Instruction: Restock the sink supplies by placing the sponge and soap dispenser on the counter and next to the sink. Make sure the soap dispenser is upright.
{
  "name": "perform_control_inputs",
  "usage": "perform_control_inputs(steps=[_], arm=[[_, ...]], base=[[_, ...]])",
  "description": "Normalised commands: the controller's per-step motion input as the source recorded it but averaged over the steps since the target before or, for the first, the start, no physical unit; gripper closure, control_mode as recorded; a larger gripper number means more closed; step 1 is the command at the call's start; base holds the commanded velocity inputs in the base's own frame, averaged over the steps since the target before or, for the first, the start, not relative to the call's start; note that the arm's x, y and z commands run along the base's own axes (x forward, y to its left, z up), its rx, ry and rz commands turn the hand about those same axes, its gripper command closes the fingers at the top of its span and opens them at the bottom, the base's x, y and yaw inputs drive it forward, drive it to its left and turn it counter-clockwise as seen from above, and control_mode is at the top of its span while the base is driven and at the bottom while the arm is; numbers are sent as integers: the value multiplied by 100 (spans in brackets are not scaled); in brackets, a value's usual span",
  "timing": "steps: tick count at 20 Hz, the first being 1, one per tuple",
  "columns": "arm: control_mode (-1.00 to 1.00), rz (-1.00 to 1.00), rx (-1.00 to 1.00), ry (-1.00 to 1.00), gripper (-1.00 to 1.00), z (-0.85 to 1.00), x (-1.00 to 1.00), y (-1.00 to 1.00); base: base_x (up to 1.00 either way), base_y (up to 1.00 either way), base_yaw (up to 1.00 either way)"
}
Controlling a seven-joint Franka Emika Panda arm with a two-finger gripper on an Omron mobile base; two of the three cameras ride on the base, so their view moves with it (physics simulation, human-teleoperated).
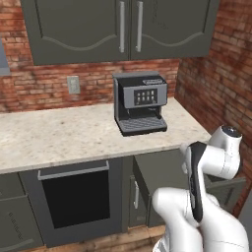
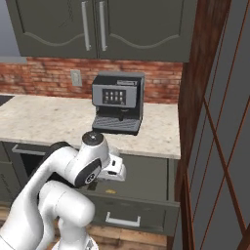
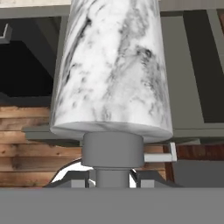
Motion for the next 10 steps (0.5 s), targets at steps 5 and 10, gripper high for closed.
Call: perform_control_inputs(steps=[5, 10], arm=[[-100, 0, 0, 4, 100, 66, 1, 23], [-100, 0, 0, 3, 100, 0, 2, 1]], base=[[0, 0, 0], [0, 0, 0]])
